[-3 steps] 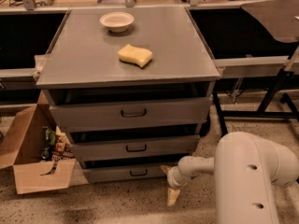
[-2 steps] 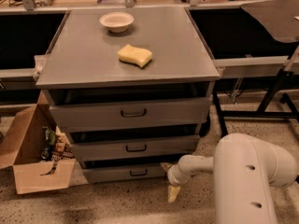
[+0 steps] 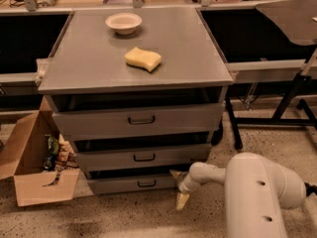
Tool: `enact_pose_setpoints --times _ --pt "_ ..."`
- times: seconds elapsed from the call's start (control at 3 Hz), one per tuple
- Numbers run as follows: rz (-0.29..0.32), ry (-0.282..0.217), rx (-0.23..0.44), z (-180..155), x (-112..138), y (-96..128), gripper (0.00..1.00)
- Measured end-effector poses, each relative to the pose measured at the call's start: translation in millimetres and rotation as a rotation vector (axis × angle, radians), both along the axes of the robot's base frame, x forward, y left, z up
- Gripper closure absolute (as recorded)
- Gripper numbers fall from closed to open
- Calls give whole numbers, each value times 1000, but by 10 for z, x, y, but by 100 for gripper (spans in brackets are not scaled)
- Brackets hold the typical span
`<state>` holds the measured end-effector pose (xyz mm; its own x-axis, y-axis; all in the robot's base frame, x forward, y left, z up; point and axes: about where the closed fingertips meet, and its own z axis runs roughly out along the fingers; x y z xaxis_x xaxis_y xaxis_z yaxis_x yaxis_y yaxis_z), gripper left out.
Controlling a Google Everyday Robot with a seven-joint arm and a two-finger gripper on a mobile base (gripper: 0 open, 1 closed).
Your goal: Open bottom drawer
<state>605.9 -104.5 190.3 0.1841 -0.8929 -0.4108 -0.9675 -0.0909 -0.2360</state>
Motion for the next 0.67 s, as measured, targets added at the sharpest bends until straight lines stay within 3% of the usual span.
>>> enact_pose_setpoints --times 0.67 --pt "-9 11 28 -219 378 29 0"
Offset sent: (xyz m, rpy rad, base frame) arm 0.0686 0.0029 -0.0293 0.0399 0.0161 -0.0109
